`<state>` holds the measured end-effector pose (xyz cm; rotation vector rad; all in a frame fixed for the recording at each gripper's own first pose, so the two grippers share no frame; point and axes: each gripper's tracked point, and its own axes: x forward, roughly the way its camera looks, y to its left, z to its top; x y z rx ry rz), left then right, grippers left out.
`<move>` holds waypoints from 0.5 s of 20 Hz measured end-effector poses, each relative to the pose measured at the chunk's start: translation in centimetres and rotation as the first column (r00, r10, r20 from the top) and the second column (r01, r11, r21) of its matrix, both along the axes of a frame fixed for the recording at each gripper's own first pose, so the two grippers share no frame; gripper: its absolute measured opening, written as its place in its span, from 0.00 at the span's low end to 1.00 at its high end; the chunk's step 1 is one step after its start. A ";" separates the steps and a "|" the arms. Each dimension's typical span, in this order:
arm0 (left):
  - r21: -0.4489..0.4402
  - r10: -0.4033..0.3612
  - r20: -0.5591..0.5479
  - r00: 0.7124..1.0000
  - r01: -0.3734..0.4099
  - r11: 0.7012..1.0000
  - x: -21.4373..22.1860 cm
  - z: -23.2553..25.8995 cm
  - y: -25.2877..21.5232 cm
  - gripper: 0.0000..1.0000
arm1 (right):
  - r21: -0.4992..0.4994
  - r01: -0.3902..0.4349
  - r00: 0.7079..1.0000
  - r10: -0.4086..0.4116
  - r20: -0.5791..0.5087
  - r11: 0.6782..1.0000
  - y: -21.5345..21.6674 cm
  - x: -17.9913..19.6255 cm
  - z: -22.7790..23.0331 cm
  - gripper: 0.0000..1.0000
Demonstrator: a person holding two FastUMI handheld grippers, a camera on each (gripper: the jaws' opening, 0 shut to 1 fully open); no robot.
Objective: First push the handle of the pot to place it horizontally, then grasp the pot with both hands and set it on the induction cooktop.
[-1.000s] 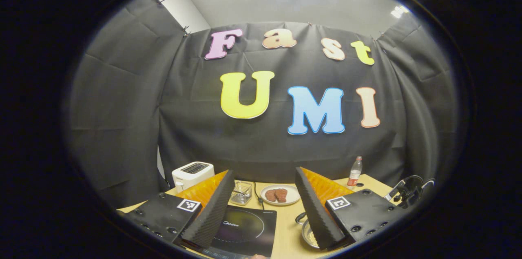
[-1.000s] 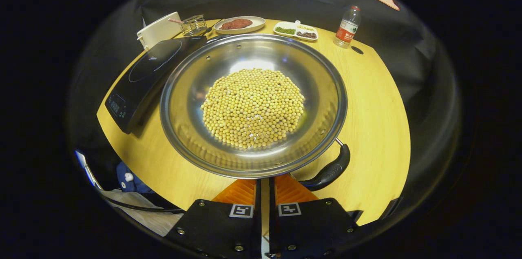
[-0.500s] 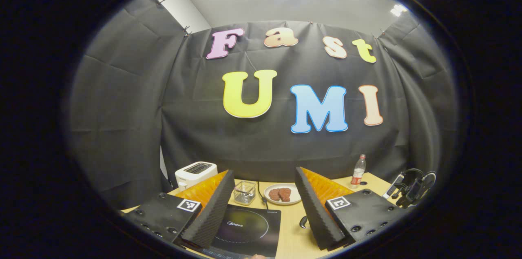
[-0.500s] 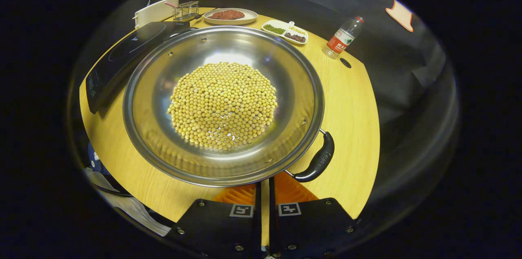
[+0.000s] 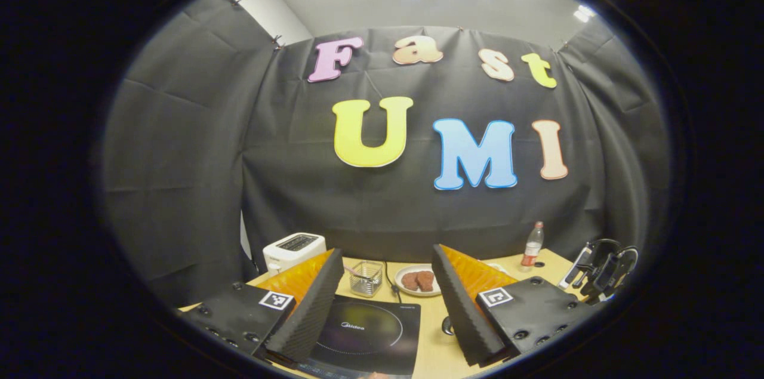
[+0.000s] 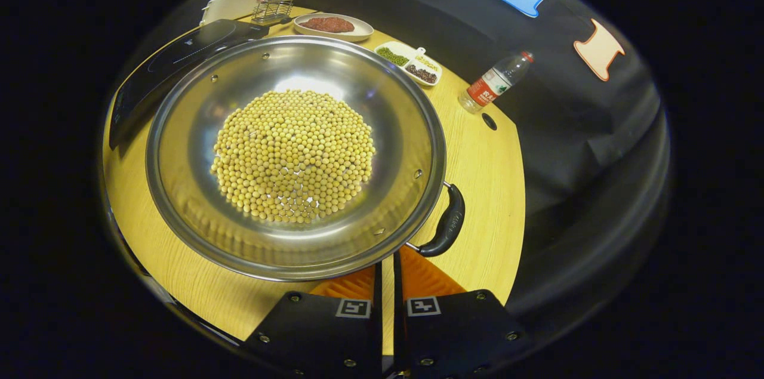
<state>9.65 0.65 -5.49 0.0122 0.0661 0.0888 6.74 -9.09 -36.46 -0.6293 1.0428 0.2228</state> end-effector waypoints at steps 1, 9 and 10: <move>0.000 0.000 -0.004 1.000 0.000 1.000 0.2 -0.1 0.0 1.00 | -0.006 0.000 1.000 0.000 0.013 1.000 -0.1 0.5 -0.3 0.07; -0.019 -0.045 -0.038 0.998 0.045 0.999 3.5 -2.2 -1.1 0.92 | 0.076 0.194 0.975 -0.201 0.094 0.978 -2.6 1.0 1.9 0.38; -0.026 -0.058 -0.041 0.998 0.057 0.998 4.2 -2.6 -1.4 0.95 | 0.098 0.232 0.964 -0.242 0.111 0.968 -3.0 1.0 2.4 0.57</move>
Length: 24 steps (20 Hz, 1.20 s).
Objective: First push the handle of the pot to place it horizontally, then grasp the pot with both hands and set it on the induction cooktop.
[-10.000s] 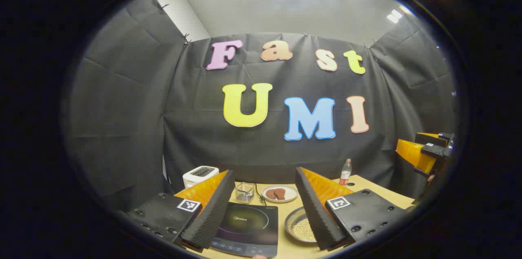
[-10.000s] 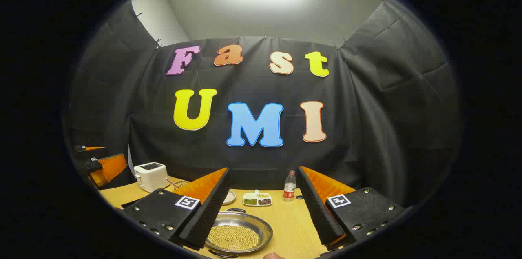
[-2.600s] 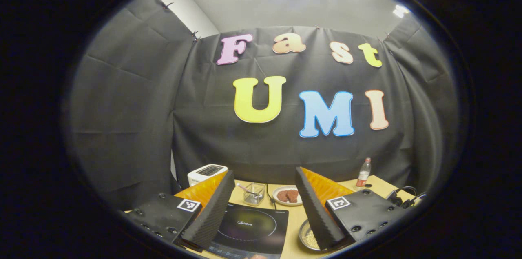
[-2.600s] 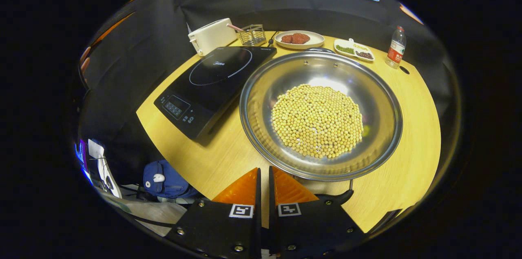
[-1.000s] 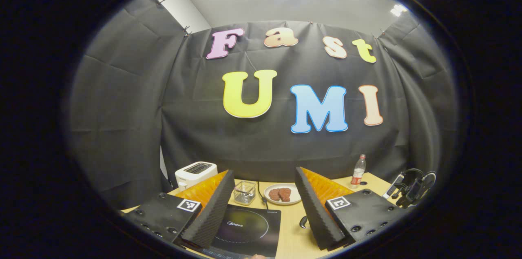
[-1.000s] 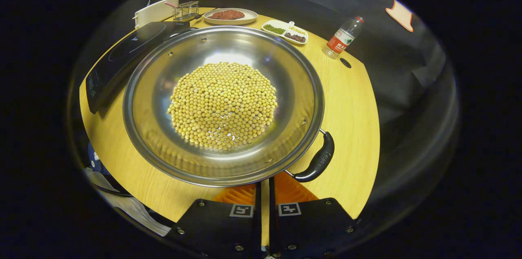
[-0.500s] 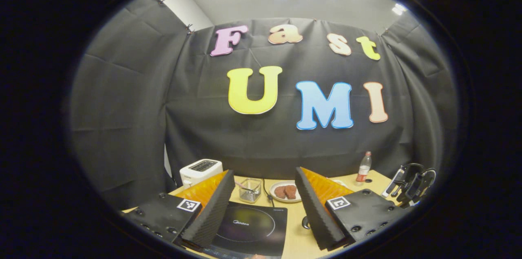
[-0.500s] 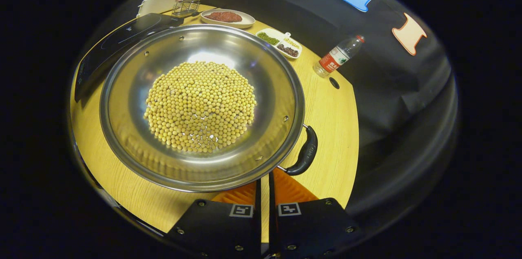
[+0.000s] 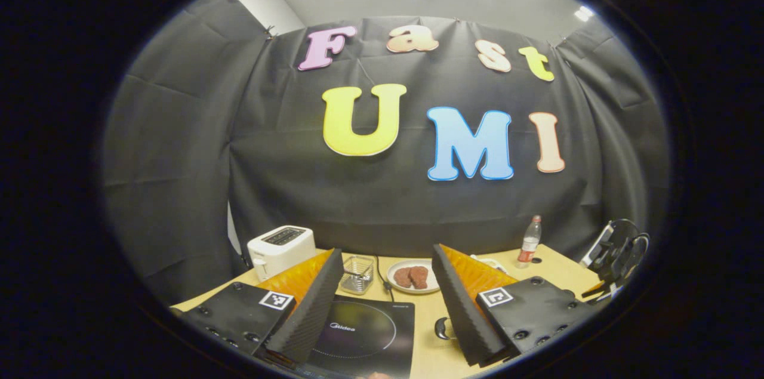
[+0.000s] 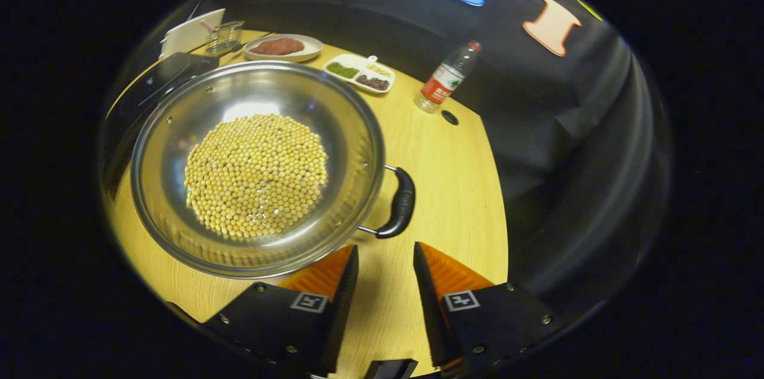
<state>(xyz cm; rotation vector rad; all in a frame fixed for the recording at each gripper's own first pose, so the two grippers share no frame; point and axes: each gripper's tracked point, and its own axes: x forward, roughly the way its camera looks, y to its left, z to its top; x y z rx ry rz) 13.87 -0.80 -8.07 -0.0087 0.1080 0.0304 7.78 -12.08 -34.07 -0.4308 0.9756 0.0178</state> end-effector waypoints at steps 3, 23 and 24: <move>-0.023 -0.048 -0.016 0.999 0.048 0.999 2.2 -1.2 -1.3 1.00 | 0.097 0.130 0.986 -0.138 0.088 0.987 -0.3 0.3 2.5 0.91; -0.045 -0.194 -0.455 0.869 0.195 0.980 6.5 -19.8 -12.7 0.98 | 0.372 0.124 0.955 -0.212 0.206 0.920 2.9 5.1 3.7 0.98; -0.041 -0.191 -0.473 0.860 0.195 0.980 6.5 -20.6 -12.8 0.98 | 0.369 0.123 0.958 -0.207 0.199 0.921 2.9 5.2 3.3 0.98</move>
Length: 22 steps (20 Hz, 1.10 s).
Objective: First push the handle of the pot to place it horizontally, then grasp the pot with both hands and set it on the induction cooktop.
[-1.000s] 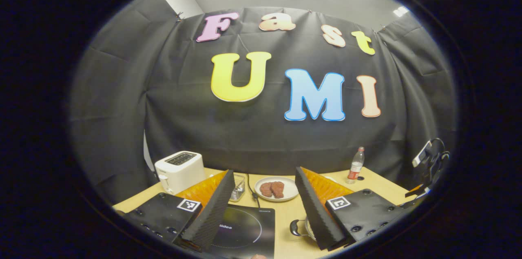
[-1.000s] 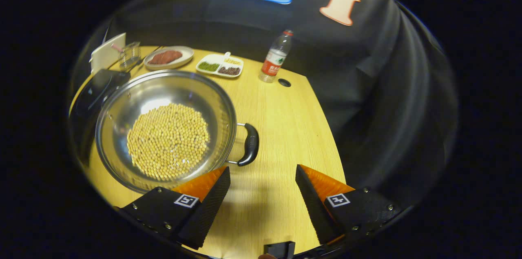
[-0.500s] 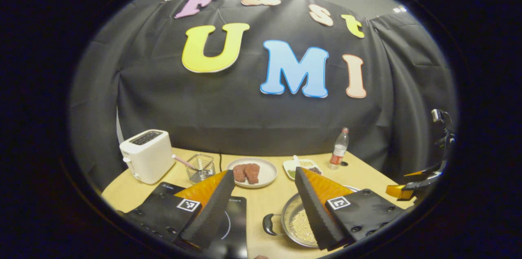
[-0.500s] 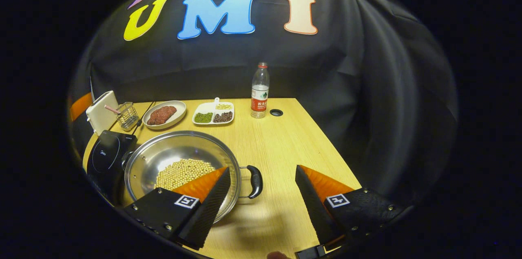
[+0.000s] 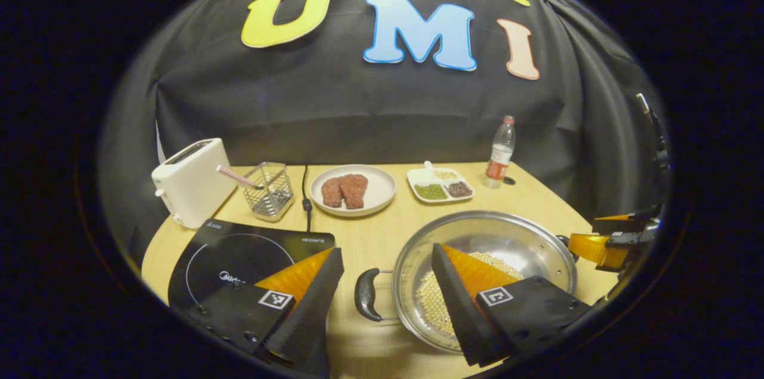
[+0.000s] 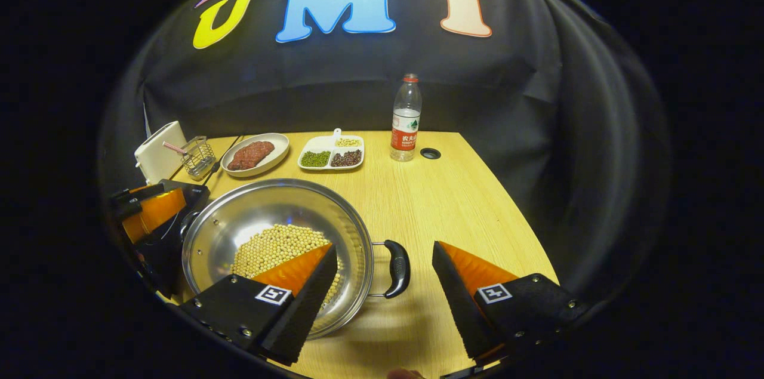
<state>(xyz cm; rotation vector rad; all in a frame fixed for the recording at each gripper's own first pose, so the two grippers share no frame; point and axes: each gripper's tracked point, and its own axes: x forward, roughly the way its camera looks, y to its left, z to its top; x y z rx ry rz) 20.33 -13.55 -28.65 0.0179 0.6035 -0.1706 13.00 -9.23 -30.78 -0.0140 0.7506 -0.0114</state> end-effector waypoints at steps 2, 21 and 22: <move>-0.001 0.007 -0.041 0.999 -0.007 1.000 -0.1 -1.4 0.2 0.98 | -0.005 -0.004 1.000 0.004 -0.020 1.000 -0.1 0.3 -1.0 0.98; 0.002 0.070 -0.327 0.943 -0.073 0.997 -2.2 -10.1 0.5 0.83 | 0.152 0.061 0.974 -0.026 -0.225 0.987 0.3 0.4 -7.1 0.79; 0.001 0.078 -0.331 0.940 -0.083 0.997 -2.4 -10.2 0.5 0.80 | 0.159 0.063 0.974 -0.026 -0.226 0.985 0.4 0.3 -7.3 0.62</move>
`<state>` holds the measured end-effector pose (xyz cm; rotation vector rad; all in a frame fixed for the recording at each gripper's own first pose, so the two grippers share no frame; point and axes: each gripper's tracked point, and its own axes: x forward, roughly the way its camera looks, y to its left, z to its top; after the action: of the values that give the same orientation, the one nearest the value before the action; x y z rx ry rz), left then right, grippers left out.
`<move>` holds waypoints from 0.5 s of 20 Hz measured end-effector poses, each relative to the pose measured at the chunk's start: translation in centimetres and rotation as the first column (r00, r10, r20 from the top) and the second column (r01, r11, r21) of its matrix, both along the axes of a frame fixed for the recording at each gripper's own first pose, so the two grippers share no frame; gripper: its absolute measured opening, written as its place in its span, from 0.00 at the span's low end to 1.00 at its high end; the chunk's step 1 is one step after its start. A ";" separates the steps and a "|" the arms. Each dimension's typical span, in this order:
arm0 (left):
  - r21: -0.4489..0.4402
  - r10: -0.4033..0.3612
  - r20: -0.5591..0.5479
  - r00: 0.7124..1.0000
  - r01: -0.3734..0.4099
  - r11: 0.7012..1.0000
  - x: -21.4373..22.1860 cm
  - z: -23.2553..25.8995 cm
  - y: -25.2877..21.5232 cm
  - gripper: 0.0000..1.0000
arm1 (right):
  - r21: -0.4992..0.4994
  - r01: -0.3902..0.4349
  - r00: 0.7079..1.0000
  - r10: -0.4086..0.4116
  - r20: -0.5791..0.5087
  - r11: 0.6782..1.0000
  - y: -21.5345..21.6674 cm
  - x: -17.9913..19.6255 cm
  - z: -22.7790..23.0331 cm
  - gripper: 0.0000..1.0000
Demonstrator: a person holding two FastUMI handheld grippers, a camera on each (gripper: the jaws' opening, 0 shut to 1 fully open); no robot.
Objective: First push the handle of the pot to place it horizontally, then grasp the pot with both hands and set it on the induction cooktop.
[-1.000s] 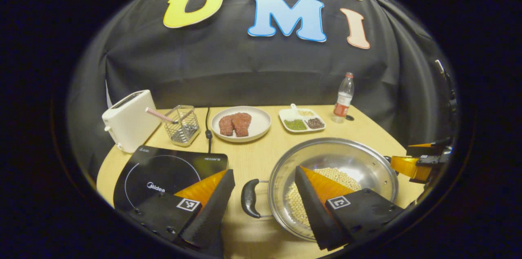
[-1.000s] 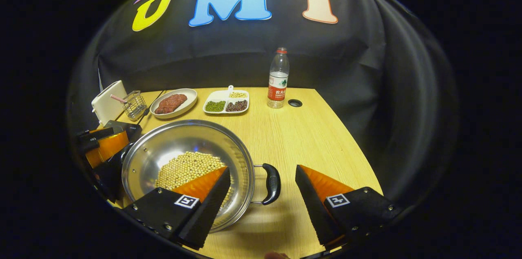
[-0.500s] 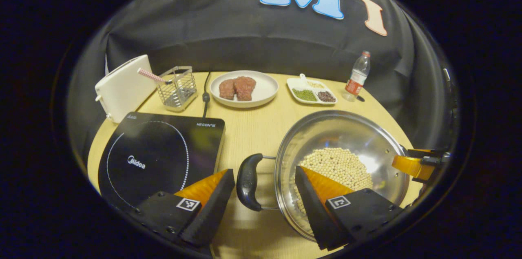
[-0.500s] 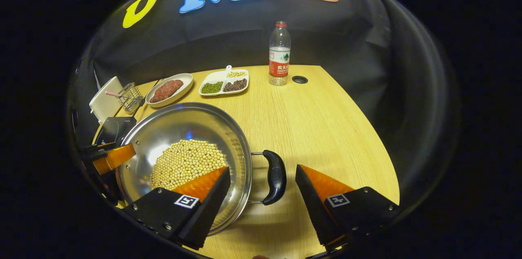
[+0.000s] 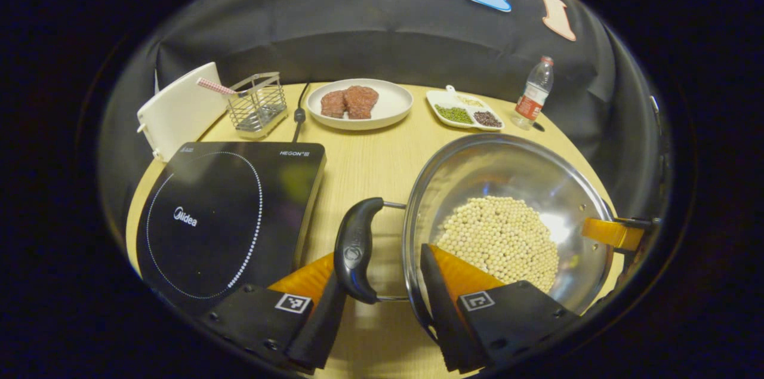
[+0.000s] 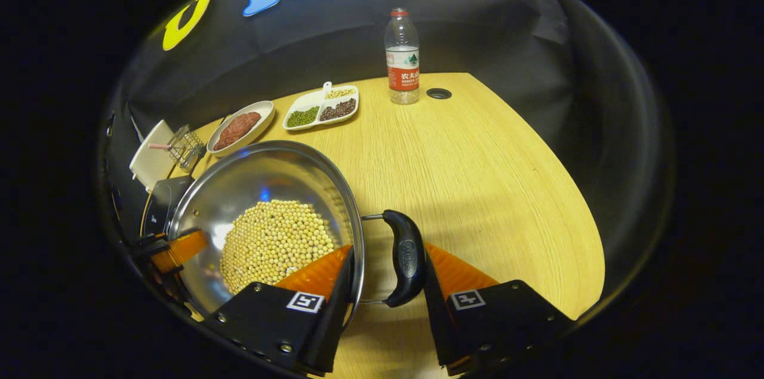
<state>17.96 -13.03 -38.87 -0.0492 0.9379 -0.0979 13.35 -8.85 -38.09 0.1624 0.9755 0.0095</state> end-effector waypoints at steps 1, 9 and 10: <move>-0.008 0.010 0.001 1.000 -0.010 1.000 0.2 -0.1 -0.2 0.75 | 0.006 0.002 1.000 -0.002 0.000 1.000 0.0 0.0 -0.1 0.62; -0.015 0.043 0.018 0.999 -0.043 0.999 0.5 1.2 -0.4 0.55 | 0.006 -0.023 1.000 0.023 -0.004 1.000 0.3 -0.3 0.4 0.49; -0.013 0.045 0.040 0.998 -0.044 0.999 0.7 1.6 -0.2 0.55 | 0.013 -0.020 1.000 0.020 0.007 1.000 0.1 -0.3 0.9 0.49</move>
<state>18.63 -13.18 -37.22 -0.0792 0.8959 -0.0635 13.01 -8.74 -37.22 0.1643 0.9701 0.0348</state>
